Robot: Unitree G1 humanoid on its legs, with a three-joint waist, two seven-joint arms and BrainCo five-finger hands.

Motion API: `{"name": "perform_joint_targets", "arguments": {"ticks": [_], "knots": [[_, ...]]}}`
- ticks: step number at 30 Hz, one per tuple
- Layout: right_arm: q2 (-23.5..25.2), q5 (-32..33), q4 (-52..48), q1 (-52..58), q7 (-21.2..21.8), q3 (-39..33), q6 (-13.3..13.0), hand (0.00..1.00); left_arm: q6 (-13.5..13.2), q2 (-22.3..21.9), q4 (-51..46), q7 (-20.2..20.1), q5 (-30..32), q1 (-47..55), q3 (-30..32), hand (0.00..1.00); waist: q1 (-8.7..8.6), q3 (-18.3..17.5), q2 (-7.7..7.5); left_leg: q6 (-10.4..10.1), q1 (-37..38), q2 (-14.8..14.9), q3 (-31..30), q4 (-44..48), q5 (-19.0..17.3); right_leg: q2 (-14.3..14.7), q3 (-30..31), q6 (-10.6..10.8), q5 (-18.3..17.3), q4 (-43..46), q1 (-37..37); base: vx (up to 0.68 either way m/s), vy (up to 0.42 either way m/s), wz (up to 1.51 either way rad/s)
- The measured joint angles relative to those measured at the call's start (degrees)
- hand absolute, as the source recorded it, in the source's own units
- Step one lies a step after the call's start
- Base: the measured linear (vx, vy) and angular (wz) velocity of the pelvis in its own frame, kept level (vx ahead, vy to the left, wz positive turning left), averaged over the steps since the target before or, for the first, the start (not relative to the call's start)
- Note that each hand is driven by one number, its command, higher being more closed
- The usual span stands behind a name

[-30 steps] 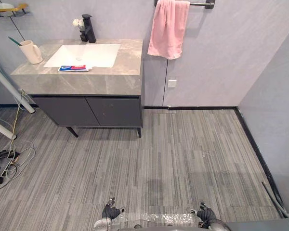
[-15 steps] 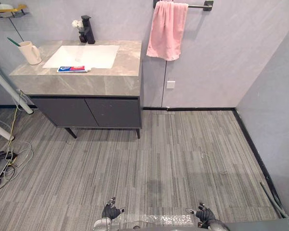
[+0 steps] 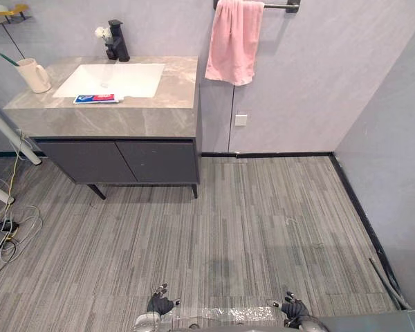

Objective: Organize washtable

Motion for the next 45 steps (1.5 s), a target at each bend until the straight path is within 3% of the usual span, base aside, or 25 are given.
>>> {"name": "perform_joint_targets", "arguments": {"ticks": [3, 6, 10, 14, 15, 16, 17, 18, 19, 21, 23, 24, 25, 27, 29, 32, 33, 34, 35, 36, 39, 40, 41, 43, 45], "knots": [[0.0, 1.0, 0.0, 0.2, 0.2, 0.0, 0.0, 0.00, 0.0, 0.1, -0.1, 0.0, 0.0, -0.2, 0.4, 0.00, 0.09, 0.2, -0.26, -0.6, -3.0, 1.2, 0.9, 6.7, -3.9, 0.6, 0.4, -0.2, -0.3, 0.0, 0.1, 0.01, -0.039, -0.15], [0.2, 2.0, -0.3, 0.2, 0.4, -0.1, 0.0, 0.00, 0.1, 0.2, -0.5, -0.3, -0.1, -0.5, 1.9, 0.00, 0.08, 0.8, -0.39, -3.0, -8.3, 3.8, 2.4, 21.6, -8.7, 1.5, 1.8, -2.2, -2.6, 1.8, 0.0, 0.01, -0.051, -0.18], [0.4, 3.9, -3.0, 1.2, 0.7, -0.3, 0.0, 0.00, 0.3, -0.3, -3.8, -0.6, -0.1, -0.1, 4.1, 0.00, 0.22, 1.7, 0.12, -1.7, -18.2, 7.8, 5.0, 45.2, -9.4, 1.9, 5.8, -4.0, -7.0, 7.2, 0.3, 0.09, -0.039, -0.42], [0.0, 5.0, -2.9, 1.0, 0.6, -0.4, 0.1, 0.00, 0.2, -0.9, -4.4, -0.5, -0.7, -0.2, 3.8, 0.00, 0.42, 2.0, 0.39, -0.8, -23.1, 4.6, 3.4, 37.8, -10.4, 0.1, 11.1, -3.9, -8.0, 7.5, 0.1, 0.26, 0.110, -0.71], [0.1, 5.3, -2.9, 0.9, 0.6, -0.4, 0.1, 0.00, 0.2, -0.8, -4.5, -0.4, -0.7, -0.3, 3.6, 0.00, 0.51, 2.1, 0.22, -1.3, -23.9, 2.2, 1.2, 31.5, -9.8, -1.4, 12.4, -2.9, -8.7, 7.6, 0.1, 0.37, 0.224, -0.79], [-0.4, 5.3, -2.8, 1.0, 0.6, -0.4, 0.0, 0.00, 0.1, -0.7, -4.5, -0.2, -0.8, -0.2, 2.0, 0.00, 0.68, 1.9, 0.87, -3.3, -23.0, 0.3, -2.0, 22.5, -7.5, -1.9, 14.1, -1.6, -9.6, 7.7, -0.1, 0.25, 0.158, -0.83], [-0.8, 5.3, -2.5, 1.0, 0.6, -0.3, 0.0, 0.00, 0.0, -1.0, -4.3, -0.1, -1.0, -0.2, 1.5, 0.00, 1.07, 1.9, 1.32, -1.2, -22.6, 0.3, -2.2, 21.7, -3.9, -1.8, 15.0, -0.9, -10.4, 7.8, 0.2, 0.42, 0.278, -0.87], [-0.7, 5.3, -1.9, 0.9, 0.6, -0.2, 0.1, 0.00, -0.1, -0.5, -4.4, -0.1, -1.1, -0.4, 1.4, 0.00, 1.63, 1.5, 0.82, 1.9, -22.0, -0.5, -0.7, 22.3, -4.3, -2.6, 16.4, 0.5, -12.0, 9.2, 0.1, 0.41, 0.222, -0.69], [0.0, 5.2, -1.8, 1.2, 0.7, -0.2, 0.0, 0.00, 0.0, 0.1, -4.3, 0.0, -1.1, -0.8, 1.5, 0.00, 1.52, 1.3, -0.47, 2.4, -21.5, -1.2, 0.7, 22.4, -5.8, -3.5, 16.0, 2.2, -13.3, 12.9, -1.2, 0.57, 0.287, -0.66], [0.2, 5.2, -1.6, 1.0, 0.8, -0.2, 0.1, 0.00, 0.0, 0.4, -3.8, 0.1, -1.1, -0.9, 1.5, 0.00, 1.76, 1.4, -1.17, 3.8, -19.4, -1.3, 2.9, 21.7, -6.6, -4.2, 15.9, 3.6, -14.2, 20.0, -3.9, 0.41, 0.162, -0.52], [0.7, 5.0, -1.4, 0.5, 1.0, -0.2, -0.1, 0.00, 0.2, 0.9, -3.0, 0.1, -1.2, -0.7, 1.1, 0.00, 1.79, 1.4, -1.62, 5.2, -12.7, -2.1, 5.6, 18.6, -7.5, -4.3, 14.7, 10.5, -13.3, 36.6, -9.1, 0.38, 0.140, -0.63], [0.5, 4.9, -1.4, 0.5, 1.1, -0.2, -0.1, 0.00, 0.3, 0.9, -2.7, 0.1, -1.2, -0.6, 0.5, 0.00, 1.74, 1.4, -1.49, 5.9, -10.7, -2.3, 5.6, 17.7, -7.9, -4.4, 13.8, 11.9, -13.0, 41.5, -10.6, 0.29, 0.099, -0.38], [0.0, 4.9, -1.4, 0.4, 1.2, -0.2, -0.2, 0.00, 0.4, 0.9, -2.2, 0.1, -1.2, -0.8, -0.2, 0.00, 1.62, 1.7, -1.24, 6.7, -7.7, -2.4, 5.1, 16.5, -8.7, -4.9, 11.4, 11.0, -13.4, 47.9, -12.7, 0.28, 0.069, -0.26], [-0.5, 3.9, -2.2, 0.0, 1.5, 0.3, -0.2, 0.00, 0.4, 0.6, -2.0, 0.1, -1.3, -0.9, -0.6, 0.00, 1.43, 2.2, -0.26, 6.8, -1.5, -1.8, 4.0, 12.7, -8.8, -7.4, -0.3, 4.7, -16.9, 54.6, -17.3, 0.38, 0.041, -0.09], [-0.6, 3.3, -2.7, 0.0, 1.8, 0.4, -0.3, 0.00, 0.4, 0.5, -1.8, 0.1, -1.3, -1.1, -0.6, 0.00, 1.25, 2.2, -0.21, 6.8, 0.4, -0.7, 3.9, 11.8, -8.8, -7.5, -4.9, 2.6, -18.1, 52.0, -19.5, 0.31, -0.026, 0.12], [-1.1, 3.0, -3.3, -1.1, 2.3, 1.6, -0.4, 0.00, 0.8, 0.3, -1.1, 0.0, -1.3, -1.4, -0.7, 0.00, 0.18, 2.5, 0.34, 6.8, 2.7, 1.8, 1.9, 11.8, -8.8, -5.9, -8.4, 2.1, -16.6, 38.0, -25.0, 0.41, -0.112, 0.26], [-1.3, 3.0, -3.5, -1.3, 2.3, 2.3, -0.4, 0.00, 0.9, 0.4, -0.8, -0.1, -1.3, -1.2, -0.8, 0.00, -0.23, 2.7, 0.47, 5.8, 4.0, 2.0, 0.9, 11.9, -9.0, -4.6, -7.1, 1.9, -11.4, 29.8, -25.5, 0.43, -0.174, 0.32], [-1.2, 3.0, -3.4, -0.8, 2.3, 2.6, -0.5, 0.00, 0.9, 0.6, -0.8, -0.1, -1.7, -1.1, -0.7, 0.00, -0.06, 2.6, -0.08, 3.2, 5.2, 1.6, 0.0, 12.4, -10.5, -4.2, -4.7, 0.6, -2.8, 22.0, -25.2, 0.45, -0.192, 0.39], [-1.0, 3.2, -3.4, -0.7, 2.3, 2.4, -0.5, 0.00, 0.9, 0.8, -0.7, -0.1, -1.7, -0.8, -0.6, 0.00, -0.06, 2.8, -0.66, 1.5, 6.6, 1.1, -1.3, 12.7, -11.5, -4.6, -3.9, -0.6, 3.7, 21.6, -25.1, 0.62, -0.275, 0.50], [-2.3, 3.3, -3.3, -2.0, 2.3, 2.4, -0.5, 0.00, 0.9, -1.0, -0.1, 0.0, -1.7, -1.3, -0.4, 0.00, -0.06, 2.4, 2.63, -1.5, 6.8, 3.8, -4.6, 14.4, -11.7, -4.0, -6.2, -1.0, -0.2, 25.6, -24.7, 0.44, -0.201, 0.44], [-2.8, 3.5, -2.7, -1.9, 2.3, 1.4, -0.4, 0.00, 0.8, -2.6, -0.8, -0.2, -1.7, -1.5, 0.9, 0.00, -0.13, 2.4, 3.88, -3.8, 4.0, 4.2, -6.8, 19.6, -8.9, -4.3, -8.9, -1.2, -3.0, 24.6, -22.3, 0.41, -0.219, 0.59], [-2.7, 3.5, -2.7, -1.5, 2.1, 1.2, -0.2, 0.00, 0.8, -3.2, -1.4, -0.5, -1.8, -1.3, 2.9, 0.00, 0.10, 2.7, 3.91, -6.0, -0.1, 5.3, -7.1, 30.5, -6.0, -4.0, -10.5, -1.7, -4.2, 22.0, -18.3, 0.39, -0.218, 0.58], [-2.6, 3.6, -3.0, -1.1, 2.2, 1.4, -0.2, 0.00, 0.9, -3.2, -1.7, -0.5, -1.8, -1.3, 3.9, 0.00, 0.01, 2.8, 3.71, -6.2, -2.6, 6.0, -6.8, 36.3, -3.8, -3.9, -11.1, -1.7, -4.6, 20.6, -16.1, 0.44, -0.245, 0.65], [-2.0, 4.2, -3.5, -0.6, 1.9, 1.4, -0.1, 0.00, 0.8, -2.8, -3.8, -0.5, -1.9, -0.4, 5.3, 0.00, 0.63, 3.7, 2.69, -4.3, -10.4, 10.7, -0.8, 53.2, -7.4, -2.8, -12.7, -2.6, -5.4, 16.2, -8.2, 0.34, -0.174, 0.33], [-1.2, 4.4, -3.8, -0.6, 1.9, 1.3, -0.2, 0.00, 0.8, -2.7, -5.3, -0.5, -1.9, -0.2, 5.2, 0.00, 1.68, 3.9, 2.26, -2.0, -14.3, 11.7, 3.6, 54.2, -8.9, -2.7, -12.5, -2.6, -5.4, 13.3, -4.8, 0.25, -0.102, 0.03]]}}
